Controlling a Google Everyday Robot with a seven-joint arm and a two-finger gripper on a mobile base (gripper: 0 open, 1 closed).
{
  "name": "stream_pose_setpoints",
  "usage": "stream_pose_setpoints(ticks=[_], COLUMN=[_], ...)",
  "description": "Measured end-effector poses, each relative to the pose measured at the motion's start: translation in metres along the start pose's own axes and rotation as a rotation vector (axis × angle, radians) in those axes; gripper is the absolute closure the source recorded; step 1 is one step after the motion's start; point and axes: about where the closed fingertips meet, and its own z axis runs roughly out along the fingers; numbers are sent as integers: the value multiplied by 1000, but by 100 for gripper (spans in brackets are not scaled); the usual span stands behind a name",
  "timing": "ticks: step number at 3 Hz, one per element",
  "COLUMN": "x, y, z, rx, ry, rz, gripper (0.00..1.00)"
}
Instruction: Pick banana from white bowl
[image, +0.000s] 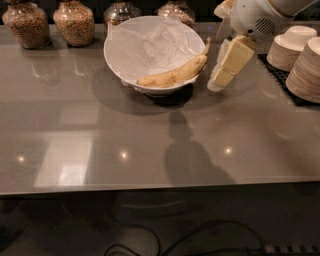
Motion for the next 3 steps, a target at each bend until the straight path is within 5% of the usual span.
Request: stream_pose_setpoints(ticks=[1,3], x=[-11,-68], y=[-3,-51], z=[10,71], rx=[25,91], ry=[-25,-100], rz=[-18,-102], gripper=[0,0])
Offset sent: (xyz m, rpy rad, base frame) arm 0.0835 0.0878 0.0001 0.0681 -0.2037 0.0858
